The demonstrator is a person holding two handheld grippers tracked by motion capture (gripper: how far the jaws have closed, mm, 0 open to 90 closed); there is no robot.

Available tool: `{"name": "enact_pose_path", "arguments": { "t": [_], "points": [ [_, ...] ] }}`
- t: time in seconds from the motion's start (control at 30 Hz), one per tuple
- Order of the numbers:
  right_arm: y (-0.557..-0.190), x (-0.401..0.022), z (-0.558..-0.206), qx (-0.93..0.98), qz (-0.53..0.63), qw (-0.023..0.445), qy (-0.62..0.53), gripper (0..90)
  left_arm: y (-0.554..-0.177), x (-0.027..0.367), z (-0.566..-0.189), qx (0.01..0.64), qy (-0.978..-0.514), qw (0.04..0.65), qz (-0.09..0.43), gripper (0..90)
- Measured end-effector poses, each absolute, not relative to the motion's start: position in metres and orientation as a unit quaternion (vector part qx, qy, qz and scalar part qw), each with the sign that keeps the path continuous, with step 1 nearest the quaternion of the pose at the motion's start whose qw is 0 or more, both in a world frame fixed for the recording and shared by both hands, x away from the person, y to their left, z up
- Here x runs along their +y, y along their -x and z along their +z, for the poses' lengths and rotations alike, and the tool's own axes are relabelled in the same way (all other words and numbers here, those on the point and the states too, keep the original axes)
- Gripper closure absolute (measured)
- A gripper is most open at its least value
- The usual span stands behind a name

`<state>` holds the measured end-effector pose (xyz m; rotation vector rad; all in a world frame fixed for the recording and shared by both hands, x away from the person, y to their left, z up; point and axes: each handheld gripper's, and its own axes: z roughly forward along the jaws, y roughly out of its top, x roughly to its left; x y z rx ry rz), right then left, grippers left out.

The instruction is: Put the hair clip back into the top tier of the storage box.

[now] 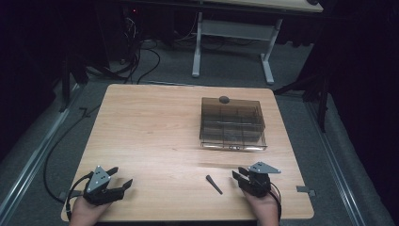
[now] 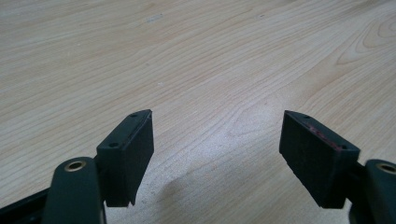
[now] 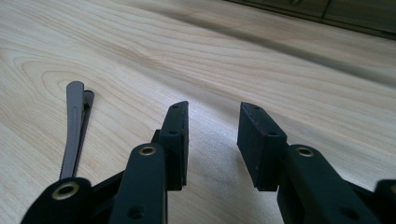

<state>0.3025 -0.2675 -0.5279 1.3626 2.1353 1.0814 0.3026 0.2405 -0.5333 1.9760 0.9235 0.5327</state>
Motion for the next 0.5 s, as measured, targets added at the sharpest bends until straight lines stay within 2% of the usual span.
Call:
{"name": "enact_pose_path", "arguments": {
  "t": [0.5],
  "points": [
    [-0.3011, -0.2623, -0.5285, 0.769, 0.371, 0.203, -0.48, 60.6, -0.3023, 0.2398, -0.5335, 0.367, -0.796, 0.431, 0.213, 26.7]
  ]
}}
